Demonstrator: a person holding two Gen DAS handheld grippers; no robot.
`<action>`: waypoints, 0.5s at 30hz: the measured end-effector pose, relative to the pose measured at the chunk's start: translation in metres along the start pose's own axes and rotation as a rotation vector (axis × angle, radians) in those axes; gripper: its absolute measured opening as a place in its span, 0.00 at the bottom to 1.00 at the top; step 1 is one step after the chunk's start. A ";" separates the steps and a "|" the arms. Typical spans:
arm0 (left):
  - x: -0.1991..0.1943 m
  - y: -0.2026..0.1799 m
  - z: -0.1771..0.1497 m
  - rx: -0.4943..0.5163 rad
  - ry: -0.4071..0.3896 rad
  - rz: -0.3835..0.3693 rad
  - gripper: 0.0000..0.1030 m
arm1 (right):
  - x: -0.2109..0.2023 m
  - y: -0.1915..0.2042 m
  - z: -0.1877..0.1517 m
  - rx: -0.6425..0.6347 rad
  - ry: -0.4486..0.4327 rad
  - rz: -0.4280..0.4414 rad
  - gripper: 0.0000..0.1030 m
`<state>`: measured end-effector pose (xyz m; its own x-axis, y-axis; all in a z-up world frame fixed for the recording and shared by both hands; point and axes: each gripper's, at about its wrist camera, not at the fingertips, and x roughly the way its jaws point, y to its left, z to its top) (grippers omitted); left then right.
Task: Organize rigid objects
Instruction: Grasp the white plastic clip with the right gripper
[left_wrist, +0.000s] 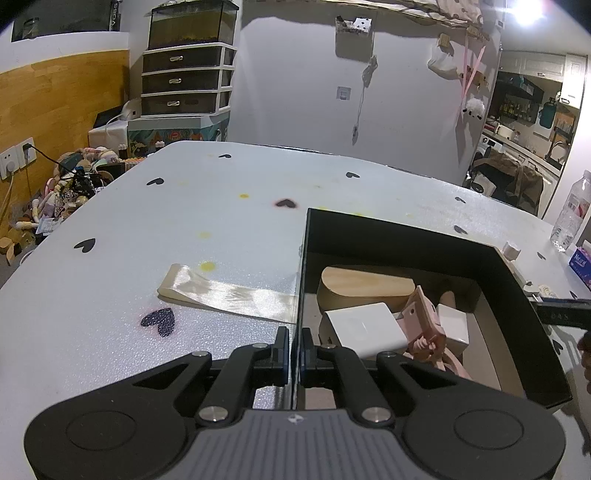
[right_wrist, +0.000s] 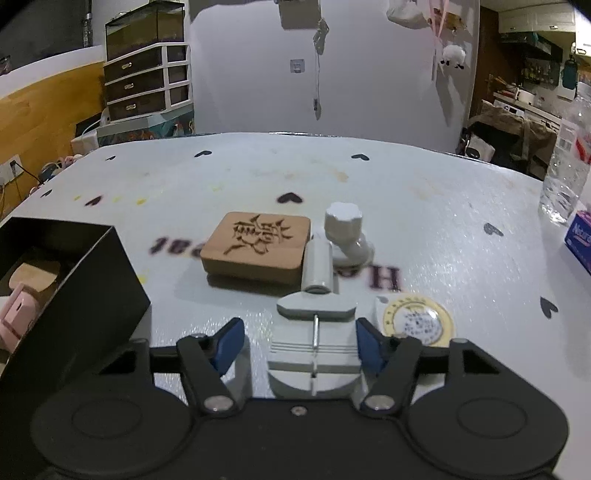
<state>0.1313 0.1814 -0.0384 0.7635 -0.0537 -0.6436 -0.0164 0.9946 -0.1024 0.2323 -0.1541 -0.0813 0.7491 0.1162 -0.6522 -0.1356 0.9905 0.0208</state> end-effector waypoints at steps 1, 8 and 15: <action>0.000 0.000 0.000 0.001 0.000 0.001 0.05 | 0.000 0.000 0.000 0.000 -0.002 -0.002 0.59; 0.000 0.000 0.000 0.001 0.000 0.001 0.05 | -0.006 -0.003 -0.002 0.024 0.002 -0.011 0.49; 0.000 0.001 0.000 0.001 0.000 0.002 0.05 | -0.029 -0.005 -0.002 0.119 0.008 0.009 0.47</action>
<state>0.1310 0.1824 -0.0386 0.7635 -0.0520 -0.6437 -0.0169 0.9948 -0.1004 0.2100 -0.1629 -0.0635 0.7429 0.1250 -0.6576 -0.0640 0.9912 0.1160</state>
